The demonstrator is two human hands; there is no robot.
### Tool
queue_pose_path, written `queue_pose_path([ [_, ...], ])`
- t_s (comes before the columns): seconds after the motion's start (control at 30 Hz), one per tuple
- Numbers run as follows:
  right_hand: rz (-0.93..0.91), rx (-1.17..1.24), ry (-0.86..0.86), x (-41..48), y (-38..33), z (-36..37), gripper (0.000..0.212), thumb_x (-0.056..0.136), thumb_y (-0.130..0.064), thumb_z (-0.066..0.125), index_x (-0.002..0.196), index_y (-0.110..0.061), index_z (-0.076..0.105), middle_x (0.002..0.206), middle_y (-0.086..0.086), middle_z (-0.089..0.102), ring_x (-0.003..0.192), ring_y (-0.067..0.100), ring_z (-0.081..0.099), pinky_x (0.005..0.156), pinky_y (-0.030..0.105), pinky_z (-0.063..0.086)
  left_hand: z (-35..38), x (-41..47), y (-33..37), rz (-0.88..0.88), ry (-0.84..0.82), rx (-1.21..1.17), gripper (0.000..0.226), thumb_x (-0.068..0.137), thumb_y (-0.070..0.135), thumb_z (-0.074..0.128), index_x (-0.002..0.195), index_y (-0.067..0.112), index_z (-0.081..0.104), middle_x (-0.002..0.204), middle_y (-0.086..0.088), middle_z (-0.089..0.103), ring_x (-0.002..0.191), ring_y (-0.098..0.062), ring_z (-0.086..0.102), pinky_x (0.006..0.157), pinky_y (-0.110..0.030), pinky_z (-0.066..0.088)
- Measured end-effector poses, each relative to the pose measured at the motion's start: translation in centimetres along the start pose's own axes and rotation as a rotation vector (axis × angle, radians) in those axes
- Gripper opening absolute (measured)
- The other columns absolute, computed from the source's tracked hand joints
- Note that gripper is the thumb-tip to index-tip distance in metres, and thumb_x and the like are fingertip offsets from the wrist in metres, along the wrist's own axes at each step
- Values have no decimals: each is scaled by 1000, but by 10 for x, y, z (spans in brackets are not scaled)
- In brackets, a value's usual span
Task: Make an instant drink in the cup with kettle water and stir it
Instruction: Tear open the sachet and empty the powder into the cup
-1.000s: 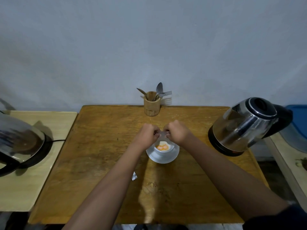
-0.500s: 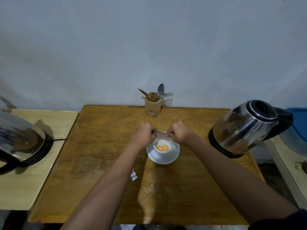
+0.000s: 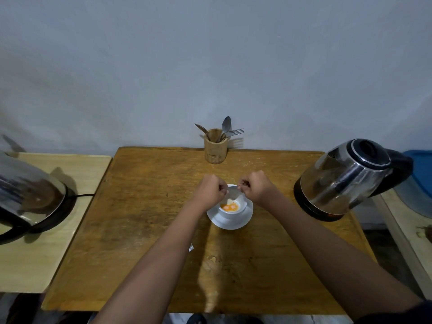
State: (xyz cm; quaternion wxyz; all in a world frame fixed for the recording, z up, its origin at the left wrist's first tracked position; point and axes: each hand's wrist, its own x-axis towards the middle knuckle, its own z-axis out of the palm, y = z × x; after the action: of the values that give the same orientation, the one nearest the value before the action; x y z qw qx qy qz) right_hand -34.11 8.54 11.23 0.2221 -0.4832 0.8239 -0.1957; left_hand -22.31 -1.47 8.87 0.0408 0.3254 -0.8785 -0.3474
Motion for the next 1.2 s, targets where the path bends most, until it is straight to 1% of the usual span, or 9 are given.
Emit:
queue_pose_path([
  [0.17, 22, 1, -12, 2, -2, 2, 16, 86, -4, 56, 84, -1, 72, 71, 3, 60, 68, 14, 52, 64, 23, 38, 2, -2, -1, -6, -18, 14, 16, 84, 7, 60, 94, 2, 72, 91, -17, 73, 75, -20, 60, 72, -35, 51],
  [0.3, 30, -44, -9, 4, -5, 3, 22, 86, -3, 55, 69, -5, 69, 53, -5, 46, 51, 7, 41, 49, 20, 31, 5, -4, 9, 18, -22, 41, 21, 83, 0, 54, 92, 1, 73, 94, -16, 73, 84, -28, 65, 74, -36, 52],
  [0.4, 41, -55, 16, 5, -3, 4, 18, 86, -3, 55, 82, 1, 72, 58, -2, 52, 56, 11, 46, 54, 20, 32, 7, -3, 8, -8, 4, 59, 20, 83, 1, 55, 91, 2, 73, 95, -17, 72, 86, -29, 65, 79, -40, 55],
  [0.53, 33, -40, -9, 2, -3, 5, 22, 84, -1, 54, 72, -3, 71, 55, -6, 52, 53, 7, 46, 55, 19, 36, 6, -2, 1, -18, 13, 57, 17, 84, 4, 57, 92, 3, 72, 93, -16, 73, 84, -29, 66, 79, -41, 55],
  [0.63, 24, -41, 29, -1, -1, 5, 38, 85, -5, 53, 50, -18, 49, 50, -6, 43, 48, 6, 38, 47, 22, 32, 4, -3, -2, -10, 13, 9, 13, 84, 12, 61, 89, 5, 71, 82, -11, 69, 79, -26, 62, 76, -39, 52],
  [0.77, -7, 1, 99, -3, 1, 7, 20, 85, -9, 53, 65, -13, 52, 58, 2, 49, 58, 20, 48, 54, 30, 40, -3, -4, -7, -45, 44, -160, 9, 81, 17, 66, 84, 9, 70, 73, -4, 61, 71, -19, 55, 70, -38, 49],
  [0.9, 12, 63, 86, -7, -2, 12, 28, 87, -4, 50, 62, -16, 46, 58, -4, 43, 53, 9, 40, 46, 21, 29, -6, -7, -9, -95, 38, -275, 12, 81, 15, 66, 83, 3, 68, 78, -10, 64, 71, -17, 52, 69, -34, 46],
  [1.07, 148, 301, 109, -9, -1, 15, 13, 87, -4, 54, 74, -5, 56, 60, 4, 55, 53, 11, 57, 56, 29, 51, -14, -12, -9, -80, -50, -383, 10, 81, 7, 65, 83, 16, 60, 70, 6, 49, 64, -8, 45, 59, -19, 39],
  [1.2, 228, 619, 24, -16, -23, 17, 17, 88, 1, 54, 74, -8, 51, 64, 11, 60, 47, 8, 63, 46, 17, 54, -34, -25, -17, -89, -63, -442, 22, 81, 7, 64, 102, 7, 62, 81, 3, 55, 72, -11, 54, 69, -25, 48],
])
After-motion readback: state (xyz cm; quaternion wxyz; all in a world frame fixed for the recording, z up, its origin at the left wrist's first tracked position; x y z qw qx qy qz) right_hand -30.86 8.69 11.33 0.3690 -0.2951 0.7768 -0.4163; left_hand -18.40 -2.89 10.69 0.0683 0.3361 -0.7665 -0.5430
